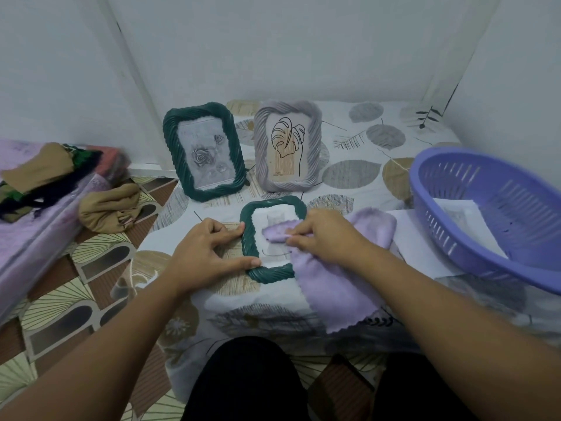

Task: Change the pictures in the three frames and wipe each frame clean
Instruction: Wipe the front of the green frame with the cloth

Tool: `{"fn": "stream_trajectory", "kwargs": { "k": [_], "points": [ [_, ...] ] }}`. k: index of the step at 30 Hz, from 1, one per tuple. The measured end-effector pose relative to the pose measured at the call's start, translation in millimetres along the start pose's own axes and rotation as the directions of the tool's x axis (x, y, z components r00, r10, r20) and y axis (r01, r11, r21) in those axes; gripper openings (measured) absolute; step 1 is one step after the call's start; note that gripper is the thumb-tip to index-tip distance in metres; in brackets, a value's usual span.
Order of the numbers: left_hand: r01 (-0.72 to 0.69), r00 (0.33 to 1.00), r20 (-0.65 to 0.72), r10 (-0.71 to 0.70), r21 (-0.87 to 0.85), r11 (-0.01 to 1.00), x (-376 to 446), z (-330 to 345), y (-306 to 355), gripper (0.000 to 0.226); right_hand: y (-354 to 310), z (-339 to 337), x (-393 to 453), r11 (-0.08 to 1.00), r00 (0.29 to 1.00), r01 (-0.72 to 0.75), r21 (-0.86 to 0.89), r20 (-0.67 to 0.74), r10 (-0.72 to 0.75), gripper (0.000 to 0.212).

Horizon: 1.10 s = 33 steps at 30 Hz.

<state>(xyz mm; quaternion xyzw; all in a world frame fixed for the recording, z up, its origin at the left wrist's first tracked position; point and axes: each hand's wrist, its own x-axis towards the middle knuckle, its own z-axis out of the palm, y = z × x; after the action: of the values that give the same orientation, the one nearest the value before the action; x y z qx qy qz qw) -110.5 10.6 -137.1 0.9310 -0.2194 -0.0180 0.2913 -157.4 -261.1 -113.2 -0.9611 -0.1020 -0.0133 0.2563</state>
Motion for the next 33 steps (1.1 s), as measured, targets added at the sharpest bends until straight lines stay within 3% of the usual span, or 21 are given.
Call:
{"fn": "stream_trajectory", "kwargs": {
  "k": [3,8,13,18,23,28,33],
  "points": [
    [-0.004,1.0,-0.005,0.004,0.0,1.0,-0.7,0.5,-0.5,0.106,7.3,-11.2,-20.3,0.998,0.991,0.056,0.007,0.124,-0.056,0.017],
    [0.003,1.0,-0.002,-0.003,0.009,1.0,-0.6,1.0,0.2,0.107,10.1,-1.8,-2.4,0.998,0.994,-0.044,-0.04,-0.101,0.039,0.02],
    [-0.002,1.0,0.004,0.002,0.014,1.0,-0.3,0.3,-0.1,0.107,16.3,-2.8,-27.2,0.994,0.995,0.054,0.098,0.081,-0.062,0.02],
    [0.002,1.0,0.001,-0.002,0.004,1.0,0.2,1.1,0.1,0.106,13.1,2.2,-4.6,0.999,0.992,-0.028,0.018,-0.124,0.03,0.019],
    [-0.002,1.0,-0.003,0.002,-0.005,1.0,-0.5,0.6,-0.7,0.105,11.9,-2.4,-26.2,0.996,0.995,0.062,0.06,0.078,-0.066,0.021],
    [0.002,1.0,-0.001,-0.002,-0.003,1.0,0.1,0.6,-0.3,0.104,2.9,3.4,-10.7,0.999,0.992,-0.048,-0.016,-0.12,0.046,0.021],
    [-0.001,1.0,0.012,0.001,-0.005,1.0,-0.2,-0.2,-1.3,0.103,3.9,4.5,-25.9,0.995,0.993,0.101,0.0,0.056,-0.101,0.024]
  ]
}}
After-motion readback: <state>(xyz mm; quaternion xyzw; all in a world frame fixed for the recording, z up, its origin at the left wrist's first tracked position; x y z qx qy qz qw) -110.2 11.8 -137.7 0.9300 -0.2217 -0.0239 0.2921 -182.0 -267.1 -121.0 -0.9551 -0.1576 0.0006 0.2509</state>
